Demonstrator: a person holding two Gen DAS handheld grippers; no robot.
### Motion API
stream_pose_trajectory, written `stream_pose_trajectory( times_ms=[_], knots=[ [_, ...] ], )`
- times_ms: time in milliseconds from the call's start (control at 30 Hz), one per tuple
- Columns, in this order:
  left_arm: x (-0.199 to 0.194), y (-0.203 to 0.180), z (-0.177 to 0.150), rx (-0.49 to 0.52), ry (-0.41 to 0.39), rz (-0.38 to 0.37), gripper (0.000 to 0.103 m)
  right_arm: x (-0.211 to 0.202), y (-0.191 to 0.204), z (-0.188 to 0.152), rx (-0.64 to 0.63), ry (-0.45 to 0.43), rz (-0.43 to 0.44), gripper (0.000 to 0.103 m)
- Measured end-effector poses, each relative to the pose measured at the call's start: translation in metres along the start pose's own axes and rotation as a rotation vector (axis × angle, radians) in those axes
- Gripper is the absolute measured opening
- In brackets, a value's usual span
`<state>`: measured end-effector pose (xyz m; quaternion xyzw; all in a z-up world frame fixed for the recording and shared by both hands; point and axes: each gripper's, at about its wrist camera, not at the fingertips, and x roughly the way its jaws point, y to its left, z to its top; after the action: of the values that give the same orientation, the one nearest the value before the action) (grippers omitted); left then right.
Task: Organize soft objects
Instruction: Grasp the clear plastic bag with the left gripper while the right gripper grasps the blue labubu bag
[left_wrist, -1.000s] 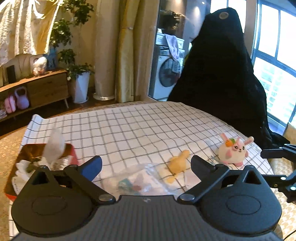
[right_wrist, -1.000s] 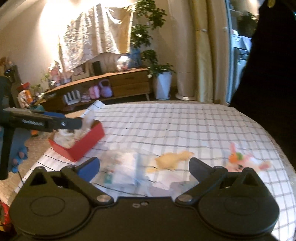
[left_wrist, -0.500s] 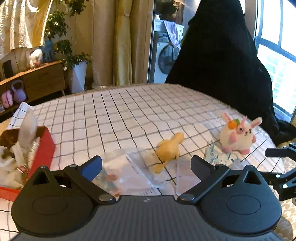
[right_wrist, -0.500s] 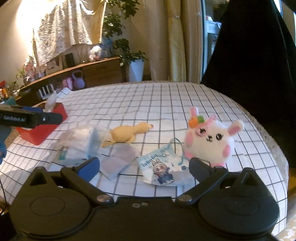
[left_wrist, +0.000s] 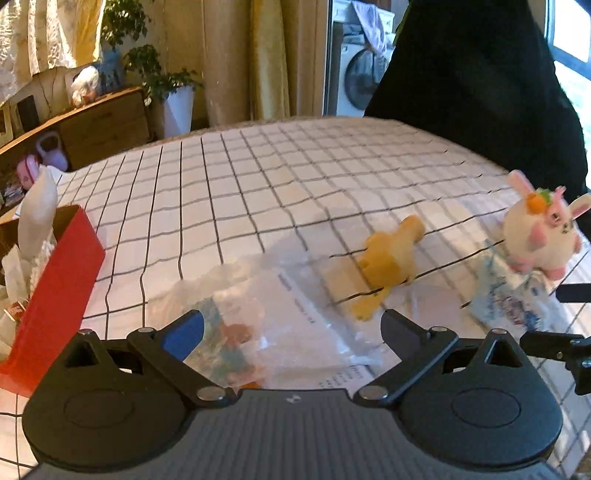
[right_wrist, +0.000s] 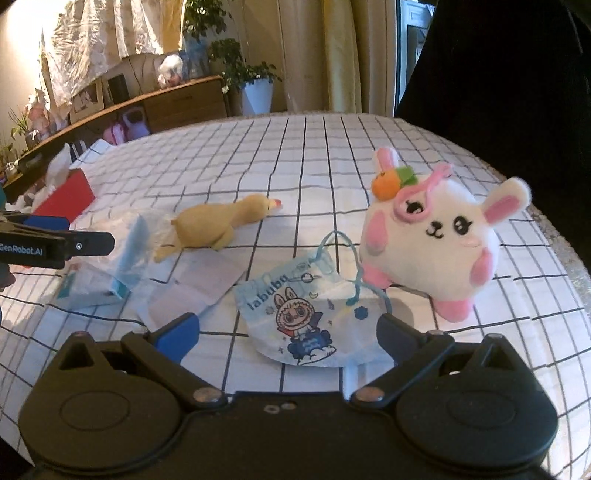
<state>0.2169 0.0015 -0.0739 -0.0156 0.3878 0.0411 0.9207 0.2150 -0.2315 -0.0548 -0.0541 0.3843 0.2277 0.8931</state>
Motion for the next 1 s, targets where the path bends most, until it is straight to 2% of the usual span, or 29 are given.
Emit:
stream_pose_trajectory(
  times_ms=[267, 367, 433, 567, 633, 733, 833, 900, 1000],
  knots=[
    [0.017, 0.005, -0.005, -0.01, 0.026, 0.036, 0.101, 0.024, 0.004, 0.001, -0.033, 0.035, -0.034, 0.098],
    [0.018, 0.007, -0.005, -0.009, 0.019, 0.042, 0.097, 0.028, 0.007, -0.001, -0.056, 0.04, -0.058, 0.097],
    [0.017, 0.009, -0.004, -0.017, 0.012, 0.04, 0.09, 0.029, 0.01, -0.003, -0.076, 0.043, -0.072, 0.096],
    [0.013, 0.014, -0.001, -0.039, -0.005, 0.038, 0.076, 0.028, 0.011, -0.002, -0.077, 0.038, -0.088, 0.088],
    [0.01, 0.015, 0.001, -0.045, -0.014, 0.045, 0.056, 0.028, 0.011, -0.001, -0.073, 0.038, -0.096, 0.083],
    [0.009, 0.02, 0.005, -0.063, -0.014, 0.034, 0.038, 0.027, 0.009, 0.002, -0.067, 0.035, -0.1, 0.075],
    [0.01, 0.021, 0.007, -0.058, -0.011, 0.036, 0.028, 0.027, 0.008, 0.003, -0.062, 0.034, -0.096, 0.064],
    [0.01, 0.022, 0.008, -0.06, -0.009, 0.038, 0.02, 0.027, 0.01, 0.003, -0.073, 0.033, -0.095, 0.053],
    [0.008, 0.024, 0.009, -0.066, -0.01, 0.036, 0.016, 0.024, 0.011, 0.005, -0.082, 0.032, -0.092, 0.04]
  ],
)
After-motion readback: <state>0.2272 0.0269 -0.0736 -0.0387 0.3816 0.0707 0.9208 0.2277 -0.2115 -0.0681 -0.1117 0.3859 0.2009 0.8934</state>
